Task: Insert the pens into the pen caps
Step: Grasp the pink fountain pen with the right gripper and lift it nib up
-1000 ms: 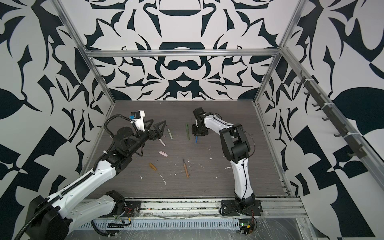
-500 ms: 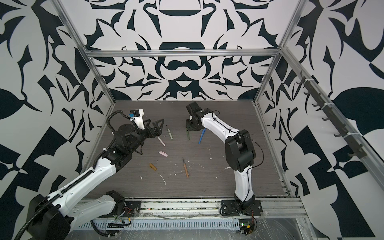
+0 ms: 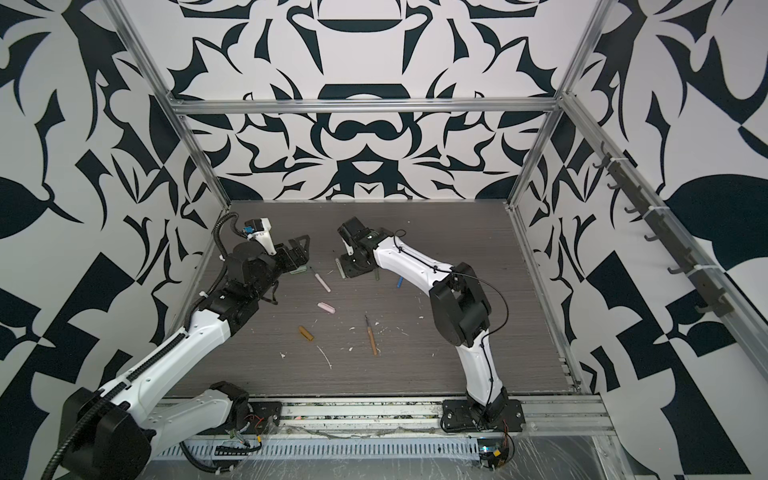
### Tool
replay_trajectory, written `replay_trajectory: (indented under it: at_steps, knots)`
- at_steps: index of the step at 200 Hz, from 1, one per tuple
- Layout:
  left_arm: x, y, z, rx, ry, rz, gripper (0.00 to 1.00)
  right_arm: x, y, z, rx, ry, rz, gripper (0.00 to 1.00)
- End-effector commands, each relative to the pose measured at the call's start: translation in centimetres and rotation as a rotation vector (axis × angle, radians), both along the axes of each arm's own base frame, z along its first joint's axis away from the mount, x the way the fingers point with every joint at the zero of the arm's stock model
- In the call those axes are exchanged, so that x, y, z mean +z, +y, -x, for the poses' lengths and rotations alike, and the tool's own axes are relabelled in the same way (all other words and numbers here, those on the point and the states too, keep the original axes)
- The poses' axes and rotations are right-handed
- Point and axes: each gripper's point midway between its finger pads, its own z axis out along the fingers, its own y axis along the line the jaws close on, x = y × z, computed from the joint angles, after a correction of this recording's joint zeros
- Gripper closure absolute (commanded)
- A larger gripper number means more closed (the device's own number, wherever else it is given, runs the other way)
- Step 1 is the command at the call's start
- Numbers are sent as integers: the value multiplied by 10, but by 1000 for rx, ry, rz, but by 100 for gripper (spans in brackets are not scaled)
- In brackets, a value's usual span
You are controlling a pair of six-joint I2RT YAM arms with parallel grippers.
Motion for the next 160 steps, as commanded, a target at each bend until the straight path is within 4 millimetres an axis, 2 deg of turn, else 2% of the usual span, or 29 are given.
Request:
replay_trajectory:
  at_steps: [1, 28, 48, 84, 119, 160]
  knots:
    - [16, 15, -4, 69, -11, 38, 7, 16, 23, 25, 102, -32, -29, 74]
    - [15, 27, -5, 112, -7, 60, 6, 9, 39, 47, 189, -47, 6, 73]
    - [14, 34, -5, 136, 2, 70, 6, 3, 46, 47, 203, -49, 31, 73]
    - [14, 41, -6, 161, 3, 75, 6, -2, 64, 29, 205, -93, 8, 72]
    - [15, 44, -7, 163, -3, 86, 6, -16, 82, 6, 236, -142, 47, 72]
    - [16, 45, -7, 164, -10, 93, 6, -28, 98, -12, 240, -156, 77, 72]
